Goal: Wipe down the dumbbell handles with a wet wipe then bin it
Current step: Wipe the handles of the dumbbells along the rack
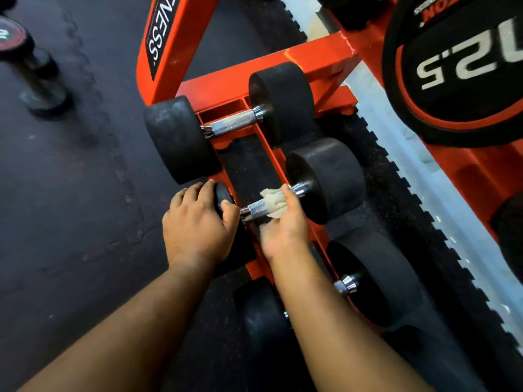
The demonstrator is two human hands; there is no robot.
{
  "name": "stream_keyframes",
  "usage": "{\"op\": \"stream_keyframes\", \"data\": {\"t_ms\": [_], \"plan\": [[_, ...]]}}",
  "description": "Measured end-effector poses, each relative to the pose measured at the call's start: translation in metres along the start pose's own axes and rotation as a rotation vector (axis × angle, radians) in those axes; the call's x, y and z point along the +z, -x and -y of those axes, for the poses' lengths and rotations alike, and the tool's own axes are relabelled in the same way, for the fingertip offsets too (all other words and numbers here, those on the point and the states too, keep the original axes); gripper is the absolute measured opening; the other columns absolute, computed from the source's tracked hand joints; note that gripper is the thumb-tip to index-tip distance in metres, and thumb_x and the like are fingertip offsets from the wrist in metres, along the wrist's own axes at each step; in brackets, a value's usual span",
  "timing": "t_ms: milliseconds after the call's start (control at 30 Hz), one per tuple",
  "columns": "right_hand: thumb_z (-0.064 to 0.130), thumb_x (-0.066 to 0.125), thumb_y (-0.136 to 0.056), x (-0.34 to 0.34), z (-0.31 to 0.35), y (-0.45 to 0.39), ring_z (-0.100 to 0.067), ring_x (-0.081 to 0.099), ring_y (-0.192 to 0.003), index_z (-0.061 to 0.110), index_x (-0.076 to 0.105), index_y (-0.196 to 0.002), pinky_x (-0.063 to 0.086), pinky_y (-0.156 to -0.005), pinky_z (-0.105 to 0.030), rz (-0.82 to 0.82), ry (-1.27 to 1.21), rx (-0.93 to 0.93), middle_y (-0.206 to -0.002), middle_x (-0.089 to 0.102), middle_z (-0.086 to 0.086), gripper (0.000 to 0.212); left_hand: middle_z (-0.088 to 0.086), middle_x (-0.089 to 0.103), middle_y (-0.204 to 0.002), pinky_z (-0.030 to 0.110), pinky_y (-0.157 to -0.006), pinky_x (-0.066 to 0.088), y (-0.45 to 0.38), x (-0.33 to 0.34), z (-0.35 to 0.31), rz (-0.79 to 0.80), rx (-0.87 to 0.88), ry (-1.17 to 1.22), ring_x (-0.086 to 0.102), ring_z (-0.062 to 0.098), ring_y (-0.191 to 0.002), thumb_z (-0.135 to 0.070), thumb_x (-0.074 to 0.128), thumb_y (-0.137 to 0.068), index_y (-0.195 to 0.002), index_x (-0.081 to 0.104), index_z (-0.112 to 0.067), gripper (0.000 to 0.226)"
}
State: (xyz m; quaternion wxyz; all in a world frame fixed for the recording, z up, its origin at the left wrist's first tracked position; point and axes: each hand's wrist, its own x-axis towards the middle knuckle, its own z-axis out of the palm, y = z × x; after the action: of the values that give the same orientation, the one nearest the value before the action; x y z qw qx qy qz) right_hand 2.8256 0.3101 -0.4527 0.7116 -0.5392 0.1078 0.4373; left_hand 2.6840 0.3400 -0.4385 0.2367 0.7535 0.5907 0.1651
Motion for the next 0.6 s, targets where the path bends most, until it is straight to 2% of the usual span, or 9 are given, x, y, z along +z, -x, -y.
{"op": "stream_keyframes", "data": {"t_ms": [67,133,233,300,367,433,533,600], "plan": [[0.03,0.058,-0.097,0.001,0.005,-0.002,-0.017,0.063,-0.076,0.015,0.061,-0.08,0.05,-0.076,-0.031,-0.02,0.0,0.026,-0.085,0.064,-0.007,0.023,0.01,0.063,-0.137,0.048,-0.1,0.046,0.0,0.0,0.0,0.006,-0.001,-0.003,0.051,0.035,-0.13,-0.047,0.034,-0.091,-0.139,0.06,-0.016,0.063],[0.037,0.059,-0.098,0.005,0.017,-0.009,-0.016,0.064,-0.075,0.019,0.057,-0.08,0.052,-0.078,-0.033,-0.019,-0.007,0.031,-0.079,0.06,-0.001,0.025,0.01,0.063,-0.137,0.048,-0.101,0.046,0.0,0.0,0.001,0.004,0.006,-0.007,0.051,0.035,-0.13,-0.047,0.034,-0.091,-0.14,0.06,-0.016,0.064],[0.04,0.059,-0.098,0.008,0.019,-0.016,-0.015,0.067,-0.077,0.017,0.059,-0.083,0.05,-0.089,-0.036,-0.055,0.033,-0.017,-0.071,0.064,0.003,0.027,0.01,0.063,-0.138,0.048,-0.101,0.047,-0.001,0.0,0.002,0.001,0.008,-0.008,0.051,0.034,-0.13,-0.048,0.033,-0.091,-0.14,0.06,-0.016,0.065],[0.037,0.055,-0.1,0.005,0.006,-0.01,-0.017,0.067,-0.086,0.01,0.063,-0.088,0.047,-0.093,-0.037,-0.055,0.095,-0.072,-0.083,0.071,-0.005,0.031,0.009,0.063,-0.138,0.048,-0.102,0.047,-0.001,0.001,0.002,0.005,0.004,-0.01,0.051,0.034,-0.131,-0.049,0.032,-0.091,-0.141,0.059,-0.016,0.066],[0.036,0.055,-0.101,0.0,-0.012,0.003,-0.024,0.067,-0.098,0.004,0.067,-0.103,0.05,-0.097,-0.043,-0.077,0.177,-0.079,-0.103,0.073,-0.013,0.035,0.009,0.062,-0.139,0.048,-0.102,0.047,-0.001,0.002,0.001,0.01,0.003,-0.012,0.051,0.034,-0.131,-0.05,0.031,-0.09,-0.141,0.059,-0.017,0.066],[0.043,0.054,-0.101,-0.004,-0.022,0.01,-0.027,0.07,-0.099,0.009,0.068,-0.11,0.055,-0.095,-0.044,-0.091,0.321,-0.065,-0.104,0.075,-0.011,0.039,0.01,0.062,-0.139,0.049,-0.103,0.046,-0.001,0.001,0.001,0.009,0.003,-0.01,0.051,0.034,-0.131,-0.05,0.031,-0.091,-0.141,0.059,-0.017,0.066],[0.055,0.052,-0.098,-0.009,-0.022,0.012,-0.023,0.073,-0.095,0.02,0.067,-0.113,0.057,-0.092,-0.045,0.023,0.567,-0.014,-0.1,0.076,-0.005,0.04,0.01,0.062,-0.139,0.049,-0.103,0.047,0.0,0.001,0.001,0.006,0.004,-0.012,0.05,0.034,-0.132,-0.05,0.03,-0.091,-0.141,0.058,-0.017,0.067],[0.046,0.049,-0.103,-0.013,-0.017,0.017,-0.02,0.072,-0.093,0.021,0.069,-0.1,0.057,-0.091,-0.039,0.092,0.645,0.038,-0.096,0.076,-0.002,0.032,0.01,0.062,-0.139,0.049,-0.103,0.046,0.0,0.001,0.002,0.006,0.005,-0.015,0.05,0.034,-0.132,-0.05,0.03,-0.092,-0.141,0.058,-0.016,0.066]]}}
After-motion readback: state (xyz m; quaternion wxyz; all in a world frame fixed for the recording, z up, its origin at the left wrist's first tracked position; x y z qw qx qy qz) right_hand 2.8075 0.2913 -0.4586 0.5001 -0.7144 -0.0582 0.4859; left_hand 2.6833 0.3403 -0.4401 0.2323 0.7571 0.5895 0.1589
